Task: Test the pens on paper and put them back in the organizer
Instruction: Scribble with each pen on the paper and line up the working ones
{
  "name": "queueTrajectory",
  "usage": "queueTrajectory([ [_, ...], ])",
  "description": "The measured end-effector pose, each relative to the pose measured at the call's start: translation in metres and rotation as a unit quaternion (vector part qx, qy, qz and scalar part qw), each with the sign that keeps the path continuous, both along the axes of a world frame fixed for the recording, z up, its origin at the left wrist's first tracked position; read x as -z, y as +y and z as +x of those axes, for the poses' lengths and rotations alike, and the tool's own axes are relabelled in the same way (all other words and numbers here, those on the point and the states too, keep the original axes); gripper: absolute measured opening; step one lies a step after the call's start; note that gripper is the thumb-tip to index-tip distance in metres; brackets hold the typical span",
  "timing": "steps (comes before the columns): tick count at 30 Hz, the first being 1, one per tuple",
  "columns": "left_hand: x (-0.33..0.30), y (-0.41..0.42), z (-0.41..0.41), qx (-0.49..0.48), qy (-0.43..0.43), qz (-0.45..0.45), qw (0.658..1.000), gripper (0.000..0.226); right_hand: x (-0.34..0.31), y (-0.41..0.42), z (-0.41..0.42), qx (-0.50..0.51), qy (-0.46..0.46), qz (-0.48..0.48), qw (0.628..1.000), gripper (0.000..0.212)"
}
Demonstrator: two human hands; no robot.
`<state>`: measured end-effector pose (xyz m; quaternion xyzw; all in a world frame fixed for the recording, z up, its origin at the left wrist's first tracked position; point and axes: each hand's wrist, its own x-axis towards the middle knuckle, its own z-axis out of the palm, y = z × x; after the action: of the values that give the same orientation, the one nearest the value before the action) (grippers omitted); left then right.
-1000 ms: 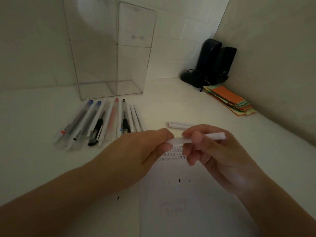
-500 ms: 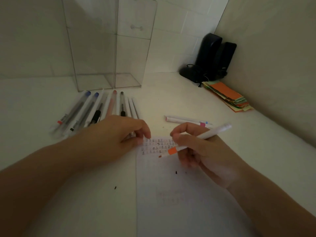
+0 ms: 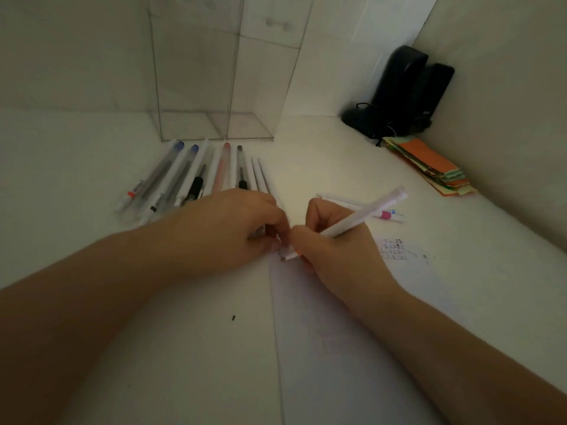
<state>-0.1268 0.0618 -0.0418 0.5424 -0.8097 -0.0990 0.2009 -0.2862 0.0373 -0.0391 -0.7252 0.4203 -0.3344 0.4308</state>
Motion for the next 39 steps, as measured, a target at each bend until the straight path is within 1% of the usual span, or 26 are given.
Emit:
queueTrajectory([
  [2, -0.001, 0.0, 0.0, -0.001, 0.003, 0.0, 1.0, 0.017, 0.004, 0.0, -0.001, -0.001, -0.009, -0.029, 1.0, 0.028],
  [9, -0.002, 0.002, -0.001, -0.005, -0.006, 0.012, 1.0, 0.019, 0.005, 0.004, -0.001, -0.028, 0.016, -0.077, 0.997, 0.031],
  [16, -0.002, 0.002, -0.001, -0.008, -0.005, 0.015, 1.0, 0.019, 0.0, 0.005, -0.002, -0.043, 0.01, -0.039, 0.998, 0.028],
  [21, -0.002, 0.003, -0.001, -0.007, -0.007, 0.012, 1.0, 0.019, 0.002, 0.004, -0.003, -0.037, 0.006, -0.053, 0.998, 0.031],
  [24, -0.002, 0.003, -0.001, -0.002, -0.005, 0.008, 1.0, 0.019, 0.004, 0.004, -0.002, -0.042, 0.02, -0.053, 0.998, 0.028],
  [30, -0.003, 0.002, 0.0, 0.003, -0.011, 0.015, 1.0, 0.018, 0.003, 0.006, -0.006, -0.036, 0.025, -0.093, 0.995, 0.033],
  [32, -0.003, 0.003, 0.001, 0.001, -0.008, 0.019, 1.0, 0.018, 0.002, 0.003, -0.009, 0.002, -0.016, -0.066, 0.998, 0.028],
  [34, -0.004, 0.003, 0.001, -0.002, 0.004, 0.016, 1.0, 0.019, -0.002, -0.002, -0.013, 0.024, -0.113, 0.002, 0.993, 0.028],
  [36, -0.005, 0.005, 0.0, -0.01, 0.023, 0.017, 1.0, 0.027, -0.006, -0.005, -0.016, 0.02, -0.196, 0.069, 0.978, 0.027],
  [37, -0.005, 0.006, -0.001, -0.018, 0.038, 0.021, 0.999, 0.032, -0.007, -0.006, -0.017, 0.012, -0.216, 0.089, 0.972, 0.025],
  [39, -0.004, 0.007, -0.003, -0.036, 0.081, 0.039, 0.995, 0.038, -0.008, -0.004, -0.019, -0.014, -0.231, 0.111, 0.966, 0.027],
])
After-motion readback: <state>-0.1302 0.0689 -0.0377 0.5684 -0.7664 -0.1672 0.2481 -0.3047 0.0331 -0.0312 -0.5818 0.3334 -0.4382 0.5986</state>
